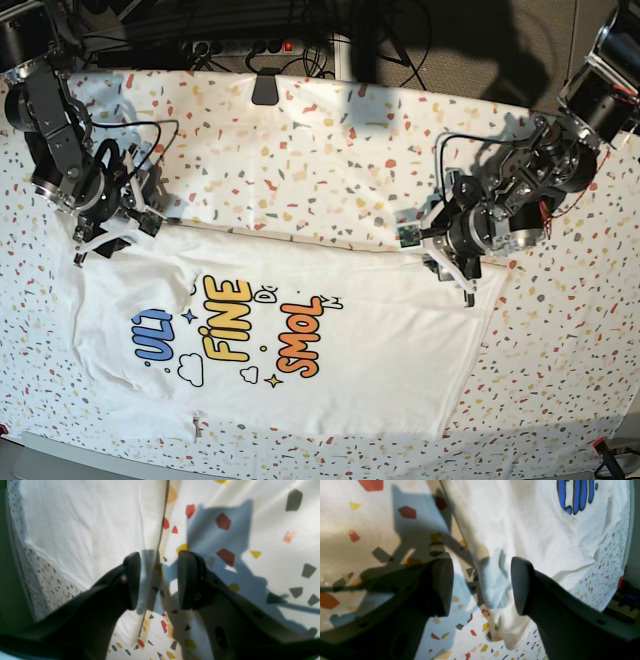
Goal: Fold the T-shirt properly
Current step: 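Lower both grippers and grasp the folded edge of the shirt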
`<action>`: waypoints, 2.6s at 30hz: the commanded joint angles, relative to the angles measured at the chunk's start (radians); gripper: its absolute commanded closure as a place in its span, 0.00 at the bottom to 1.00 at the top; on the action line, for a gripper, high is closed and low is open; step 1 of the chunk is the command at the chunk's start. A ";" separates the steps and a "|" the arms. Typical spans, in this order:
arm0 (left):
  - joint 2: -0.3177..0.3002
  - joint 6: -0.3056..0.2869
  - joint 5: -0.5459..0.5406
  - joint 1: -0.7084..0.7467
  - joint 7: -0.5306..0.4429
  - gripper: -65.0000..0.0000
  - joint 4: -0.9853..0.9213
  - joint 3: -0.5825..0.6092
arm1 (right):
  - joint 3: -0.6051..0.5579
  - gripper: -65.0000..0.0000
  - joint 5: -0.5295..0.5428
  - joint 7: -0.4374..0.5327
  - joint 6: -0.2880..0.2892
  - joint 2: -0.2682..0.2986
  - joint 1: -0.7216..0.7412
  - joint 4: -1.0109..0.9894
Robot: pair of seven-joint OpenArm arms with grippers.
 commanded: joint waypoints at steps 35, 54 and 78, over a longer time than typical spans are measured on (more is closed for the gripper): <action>-0.209 -0.166 -0.201 -0.110 0.093 0.65 0.223 -0.011 | 0.012 0.45 0.002 -0.034 -0.021 0.019 0.022 0.012; -0.130 -0.166 -0.107 -0.111 -0.044 0.72 0.045 -0.010 | 0.012 0.45 0.029 -0.057 -0.032 0.018 0.043 0.012; -0.053 -0.124 0.110 -0.105 -0.009 0.84 -0.071 -0.010 | 0.012 0.45 0.029 -0.060 -0.084 0.018 0.047 0.012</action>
